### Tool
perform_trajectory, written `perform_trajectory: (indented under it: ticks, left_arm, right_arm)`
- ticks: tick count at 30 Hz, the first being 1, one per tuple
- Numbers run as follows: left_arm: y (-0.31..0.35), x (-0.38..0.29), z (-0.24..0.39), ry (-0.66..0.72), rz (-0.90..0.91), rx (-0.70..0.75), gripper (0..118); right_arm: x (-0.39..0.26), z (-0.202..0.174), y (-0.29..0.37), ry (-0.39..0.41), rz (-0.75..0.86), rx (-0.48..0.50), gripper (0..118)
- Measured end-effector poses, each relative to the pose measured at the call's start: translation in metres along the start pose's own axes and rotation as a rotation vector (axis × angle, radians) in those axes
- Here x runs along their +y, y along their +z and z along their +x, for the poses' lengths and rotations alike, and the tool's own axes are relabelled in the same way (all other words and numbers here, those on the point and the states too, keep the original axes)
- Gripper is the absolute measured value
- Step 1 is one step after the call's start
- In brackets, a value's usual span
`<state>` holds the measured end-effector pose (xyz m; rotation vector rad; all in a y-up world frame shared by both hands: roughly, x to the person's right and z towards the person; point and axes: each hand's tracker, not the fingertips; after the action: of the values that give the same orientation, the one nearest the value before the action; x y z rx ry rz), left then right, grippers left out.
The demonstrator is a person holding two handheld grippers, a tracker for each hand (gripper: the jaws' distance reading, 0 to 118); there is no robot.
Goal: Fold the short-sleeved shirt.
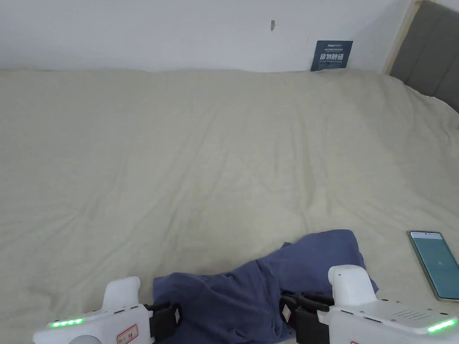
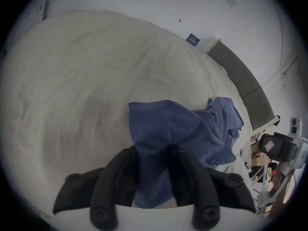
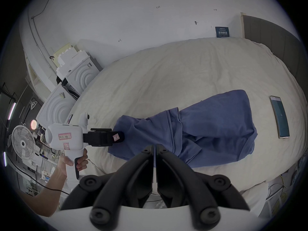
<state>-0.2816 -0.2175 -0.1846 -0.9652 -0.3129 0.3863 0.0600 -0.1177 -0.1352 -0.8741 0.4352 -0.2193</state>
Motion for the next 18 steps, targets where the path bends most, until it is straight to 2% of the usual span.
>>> perform_trajectory:
  ticks: [1, 3, 11, 12, 14, 18]
  left_arm:
    - [0.000, -0.001, 0.001, 0.035, 0.006, -0.034, 20]
    - [0.000, -0.001, 0.000, 0.032, 0.017, -0.031, 16]
    - [0.024, 0.005, -0.010, 0.085, 0.068, -0.074, 12]
    - [0.033, 0.006, -0.010, 0.085, 0.116, -0.010, 12]
    - [0.045, 0.009, -0.018, 0.053, 0.132, -0.028, 12]
    - [0.071, 0.015, -0.039, 0.041, 0.147, 0.062, 12]
  right_arm:
    - [-0.001, 0.000, -0.001, -0.002, -0.003, -0.001, 7]
    - [-0.002, -0.001, -0.001, -0.003, -0.008, 0.005, 7]
    - [-0.003, 0.003, 0.005, -0.010, -0.004, -0.009, 7]
    - [-0.003, 0.004, 0.006, -0.013, -0.003, -0.011, 7]
    - [-0.003, 0.005, 0.009, -0.017, 0.003, -0.017, 7]
    - [-0.004, 0.006, 0.010, -0.020, 0.008, -0.022, 7]
